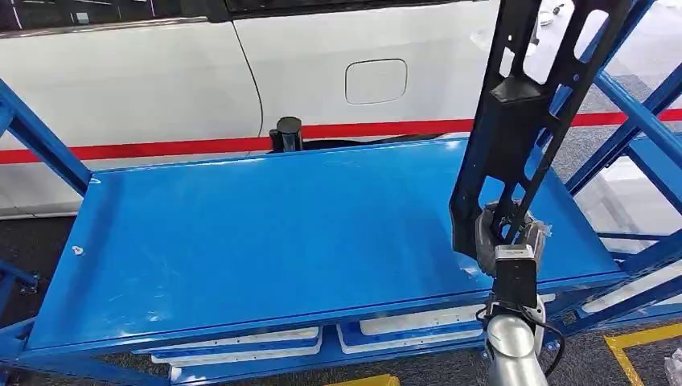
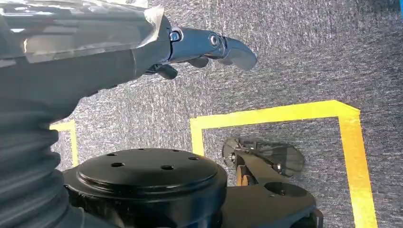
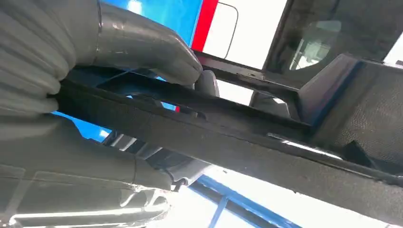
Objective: Take the parts from the cabinet and place them on the table.
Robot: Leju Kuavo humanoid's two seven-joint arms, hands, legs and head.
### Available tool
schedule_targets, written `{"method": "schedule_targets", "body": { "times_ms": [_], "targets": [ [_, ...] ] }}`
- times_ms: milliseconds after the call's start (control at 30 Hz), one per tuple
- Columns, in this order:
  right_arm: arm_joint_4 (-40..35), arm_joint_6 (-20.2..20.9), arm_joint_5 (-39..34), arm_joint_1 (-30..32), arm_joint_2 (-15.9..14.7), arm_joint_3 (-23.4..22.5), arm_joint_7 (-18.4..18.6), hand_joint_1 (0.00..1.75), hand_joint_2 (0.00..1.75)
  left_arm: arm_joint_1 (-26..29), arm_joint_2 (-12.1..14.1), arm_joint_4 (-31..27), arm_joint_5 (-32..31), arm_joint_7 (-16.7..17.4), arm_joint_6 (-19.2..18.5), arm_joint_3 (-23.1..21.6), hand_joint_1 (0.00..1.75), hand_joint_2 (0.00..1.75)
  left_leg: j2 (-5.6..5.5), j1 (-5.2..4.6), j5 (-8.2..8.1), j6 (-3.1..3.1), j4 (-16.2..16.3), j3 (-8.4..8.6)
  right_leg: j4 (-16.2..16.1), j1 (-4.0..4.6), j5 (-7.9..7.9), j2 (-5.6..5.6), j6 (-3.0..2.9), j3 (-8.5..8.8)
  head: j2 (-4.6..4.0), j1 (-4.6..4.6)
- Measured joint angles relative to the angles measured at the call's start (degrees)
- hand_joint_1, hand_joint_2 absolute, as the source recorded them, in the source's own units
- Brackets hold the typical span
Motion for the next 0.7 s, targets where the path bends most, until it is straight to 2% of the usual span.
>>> {"method": "schedule_targets", "body": {
  "times_ms": [467, 700],
  "targets": [
    [0.0, 0.4, -0.3, -0.1, -0.1, 0.2, -0.2, 1.75, 1.75, 0.0, 0.0, 0.0, 0.1, 0.0, 0.0, 0.0, 0.00, 1.75, 0.00, 0.00, 0.00, 0.00, 0.0, 0.00, 0.0, 0.00, 0.00, 0.00, 0.00, 0.00, 0.00, 0.00],
    [0.0, 2.1, -3.6, -0.4, -0.1, 1.2, -2.1, 1.75, 1.75, 0.0, 0.0, 0.0, 0.6, -0.2, 0.0, 0.1, 0.00, 1.75, 0.00, 0.00, 0.00, 0.00, 0.0, 0.00, 0.0, 0.00, 0.00, 0.00, 0.00, 0.00, 0.00, 0.00]
  ]
}}
